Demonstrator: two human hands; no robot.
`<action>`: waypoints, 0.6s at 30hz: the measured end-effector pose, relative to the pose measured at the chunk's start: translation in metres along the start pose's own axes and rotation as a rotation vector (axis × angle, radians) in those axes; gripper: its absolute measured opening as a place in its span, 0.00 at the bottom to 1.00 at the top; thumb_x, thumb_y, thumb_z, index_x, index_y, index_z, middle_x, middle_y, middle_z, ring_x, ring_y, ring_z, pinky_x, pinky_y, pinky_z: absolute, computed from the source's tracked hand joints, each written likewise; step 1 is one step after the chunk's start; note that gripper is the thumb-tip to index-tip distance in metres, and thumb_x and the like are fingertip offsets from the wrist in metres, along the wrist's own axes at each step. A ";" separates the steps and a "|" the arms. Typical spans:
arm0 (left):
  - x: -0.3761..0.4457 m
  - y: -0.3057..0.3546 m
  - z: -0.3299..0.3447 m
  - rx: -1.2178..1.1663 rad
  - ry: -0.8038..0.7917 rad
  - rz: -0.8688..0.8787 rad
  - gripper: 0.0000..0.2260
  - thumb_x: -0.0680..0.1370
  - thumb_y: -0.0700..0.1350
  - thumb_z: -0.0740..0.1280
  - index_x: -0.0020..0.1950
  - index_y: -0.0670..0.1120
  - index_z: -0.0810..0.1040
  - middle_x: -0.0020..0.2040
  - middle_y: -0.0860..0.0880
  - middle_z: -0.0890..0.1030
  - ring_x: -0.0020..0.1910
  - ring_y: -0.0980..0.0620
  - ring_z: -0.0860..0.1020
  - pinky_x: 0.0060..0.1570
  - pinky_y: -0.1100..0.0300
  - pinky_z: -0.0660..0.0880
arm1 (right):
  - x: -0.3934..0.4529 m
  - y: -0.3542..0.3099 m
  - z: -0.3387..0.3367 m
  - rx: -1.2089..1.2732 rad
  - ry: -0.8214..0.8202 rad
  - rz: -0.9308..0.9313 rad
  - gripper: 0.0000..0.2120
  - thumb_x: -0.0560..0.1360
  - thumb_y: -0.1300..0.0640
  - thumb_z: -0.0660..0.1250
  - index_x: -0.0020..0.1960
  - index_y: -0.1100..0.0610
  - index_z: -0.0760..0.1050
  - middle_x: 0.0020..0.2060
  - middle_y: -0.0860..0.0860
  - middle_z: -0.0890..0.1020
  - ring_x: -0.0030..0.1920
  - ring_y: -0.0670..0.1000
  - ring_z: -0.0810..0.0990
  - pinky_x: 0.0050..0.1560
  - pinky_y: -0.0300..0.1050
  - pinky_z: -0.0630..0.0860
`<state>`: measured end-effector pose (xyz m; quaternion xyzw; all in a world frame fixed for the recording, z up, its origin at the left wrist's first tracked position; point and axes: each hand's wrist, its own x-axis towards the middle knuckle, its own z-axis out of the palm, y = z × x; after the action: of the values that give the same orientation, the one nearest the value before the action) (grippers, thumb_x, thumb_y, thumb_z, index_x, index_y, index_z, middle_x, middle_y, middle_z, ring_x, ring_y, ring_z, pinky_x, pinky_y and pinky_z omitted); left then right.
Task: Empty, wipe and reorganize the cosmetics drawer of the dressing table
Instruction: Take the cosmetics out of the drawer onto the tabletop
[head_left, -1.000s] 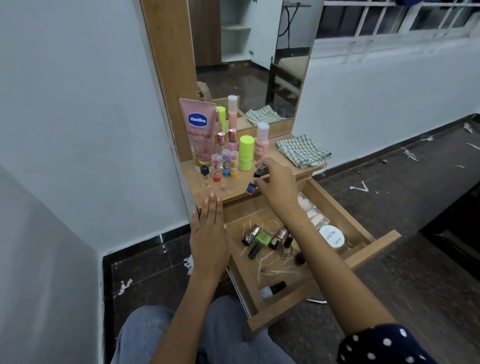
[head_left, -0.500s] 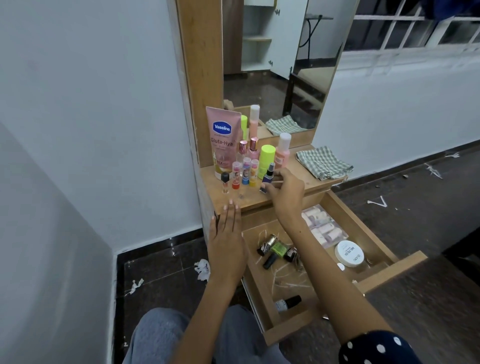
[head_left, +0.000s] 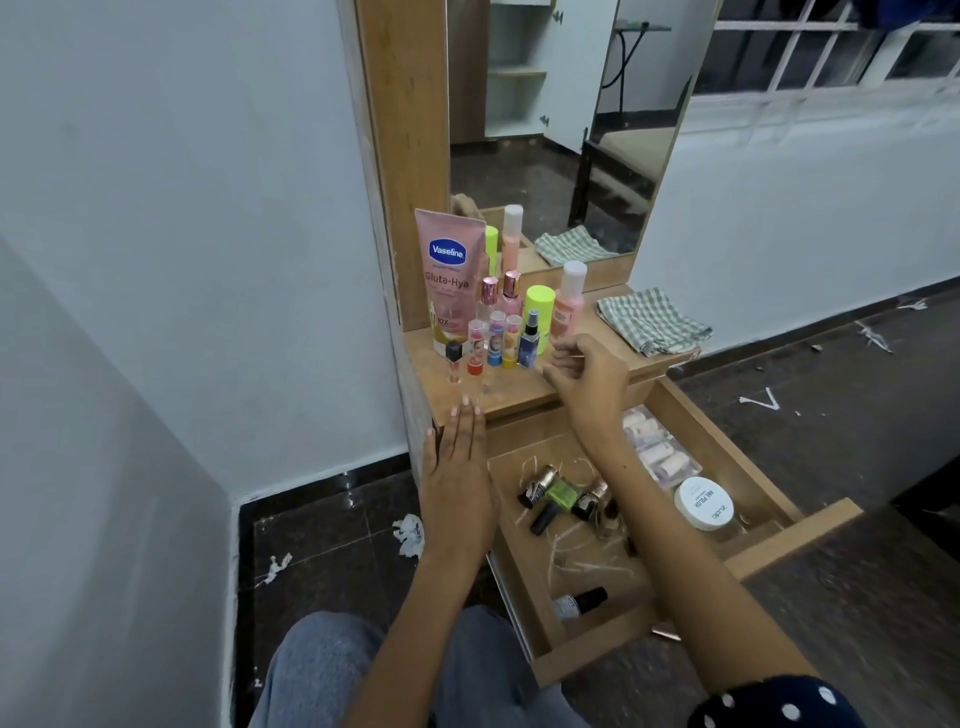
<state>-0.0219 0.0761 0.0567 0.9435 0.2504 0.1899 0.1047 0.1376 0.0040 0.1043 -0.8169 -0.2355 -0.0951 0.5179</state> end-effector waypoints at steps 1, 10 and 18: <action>0.000 0.000 0.000 0.001 0.001 0.000 0.28 0.82 0.42 0.52 0.79 0.46 0.42 0.79 0.49 0.41 0.77 0.53 0.41 0.72 0.56 0.34 | -0.006 0.003 -0.009 -0.032 -0.040 -0.068 0.13 0.67 0.60 0.77 0.49 0.57 0.80 0.41 0.49 0.83 0.42 0.45 0.82 0.46 0.38 0.80; -0.001 -0.001 0.001 -0.020 0.009 0.012 0.27 0.83 0.43 0.52 0.78 0.46 0.42 0.78 0.49 0.41 0.77 0.53 0.40 0.73 0.54 0.37 | -0.053 0.036 -0.035 -0.654 -0.894 -0.499 0.14 0.73 0.58 0.68 0.58 0.50 0.79 0.58 0.46 0.80 0.59 0.47 0.77 0.60 0.42 0.72; 0.000 -0.001 -0.001 0.006 -0.008 0.006 0.26 0.83 0.44 0.50 0.78 0.46 0.41 0.78 0.49 0.40 0.77 0.52 0.40 0.74 0.54 0.37 | -0.056 0.036 0.000 -1.006 -0.994 -0.565 0.15 0.75 0.63 0.64 0.60 0.53 0.75 0.58 0.54 0.75 0.56 0.58 0.77 0.39 0.46 0.70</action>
<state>-0.0228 0.0770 0.0578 0.9454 0.2476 0.1855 0.1022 0.1068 -0.0244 0.0529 -0.8099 -0.5693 0.0593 -0.1281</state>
